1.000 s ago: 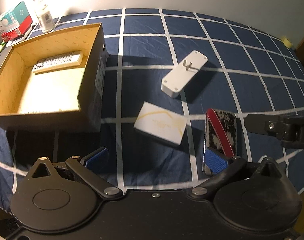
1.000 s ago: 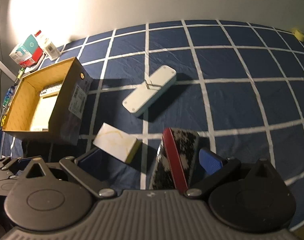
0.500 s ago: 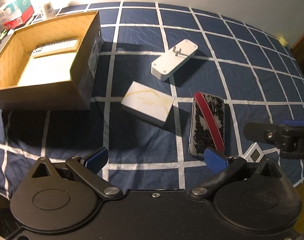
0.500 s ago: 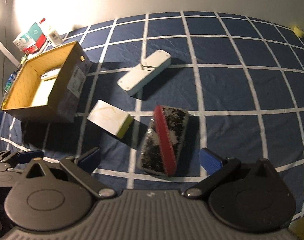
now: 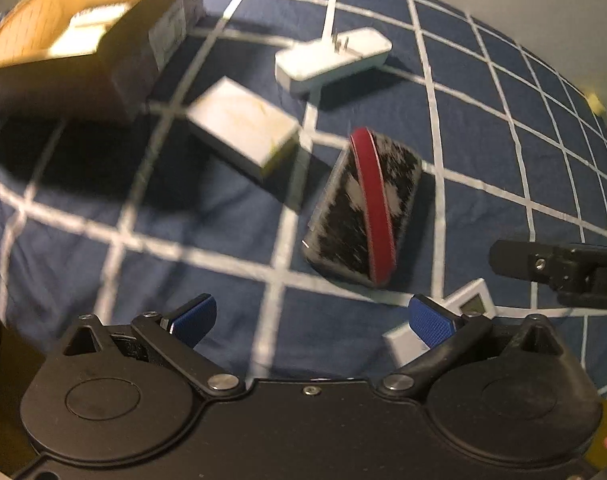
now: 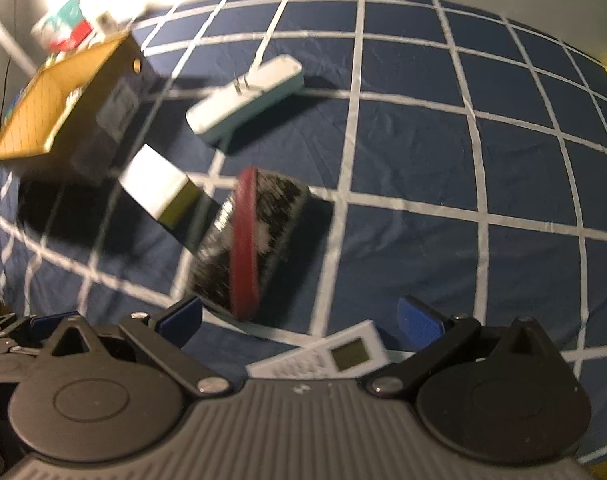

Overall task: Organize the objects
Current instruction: 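Close the right gripper on the white LCD-screen remote, then lift the LCD-screen remote with the right gripper and carry it over the box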

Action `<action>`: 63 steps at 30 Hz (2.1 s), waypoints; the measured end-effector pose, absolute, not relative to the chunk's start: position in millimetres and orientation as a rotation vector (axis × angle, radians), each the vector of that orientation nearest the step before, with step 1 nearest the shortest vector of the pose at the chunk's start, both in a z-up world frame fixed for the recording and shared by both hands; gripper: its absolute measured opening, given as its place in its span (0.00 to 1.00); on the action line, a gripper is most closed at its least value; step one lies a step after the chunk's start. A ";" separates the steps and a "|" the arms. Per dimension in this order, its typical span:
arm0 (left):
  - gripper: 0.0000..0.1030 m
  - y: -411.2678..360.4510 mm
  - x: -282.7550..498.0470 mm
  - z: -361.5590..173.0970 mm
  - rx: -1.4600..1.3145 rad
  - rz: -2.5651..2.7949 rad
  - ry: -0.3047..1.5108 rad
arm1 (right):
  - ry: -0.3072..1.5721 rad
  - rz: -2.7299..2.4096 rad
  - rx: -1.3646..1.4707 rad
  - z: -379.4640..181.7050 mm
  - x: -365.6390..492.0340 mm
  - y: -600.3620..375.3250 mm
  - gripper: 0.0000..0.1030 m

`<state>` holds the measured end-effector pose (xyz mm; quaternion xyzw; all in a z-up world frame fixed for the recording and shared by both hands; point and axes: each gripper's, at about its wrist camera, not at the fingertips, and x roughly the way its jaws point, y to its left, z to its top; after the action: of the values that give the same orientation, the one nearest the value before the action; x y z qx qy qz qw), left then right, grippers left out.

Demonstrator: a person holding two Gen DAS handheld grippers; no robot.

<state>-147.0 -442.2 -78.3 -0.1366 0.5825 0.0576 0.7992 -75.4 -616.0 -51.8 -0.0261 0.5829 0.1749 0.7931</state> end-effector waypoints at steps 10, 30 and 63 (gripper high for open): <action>1.00 -489.6 -166.4 -121.5 -0.441 0.236 1.306 | 1.376 0.532 -0.177 -101.7 -64.5 -634.2 1.00; 0.85 -517.2 -156.4 -160.6 -0.611 0.274 1.346 | 1.507 0.652 -0.242 -159.6 -46.2 -629.4 0.84; 0.65 -514.1 -145.8 -140.7 -0.581 0.246 1.350 | 1.500 0.697 -0.212 -145.0 -49.0 -615.8 0.69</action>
<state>-145.8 -514.1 -140.7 -0.2644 0.6143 0.1119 0.7350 -49.0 -615.8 -145.0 -0.0943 0.6659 0.3094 0.6723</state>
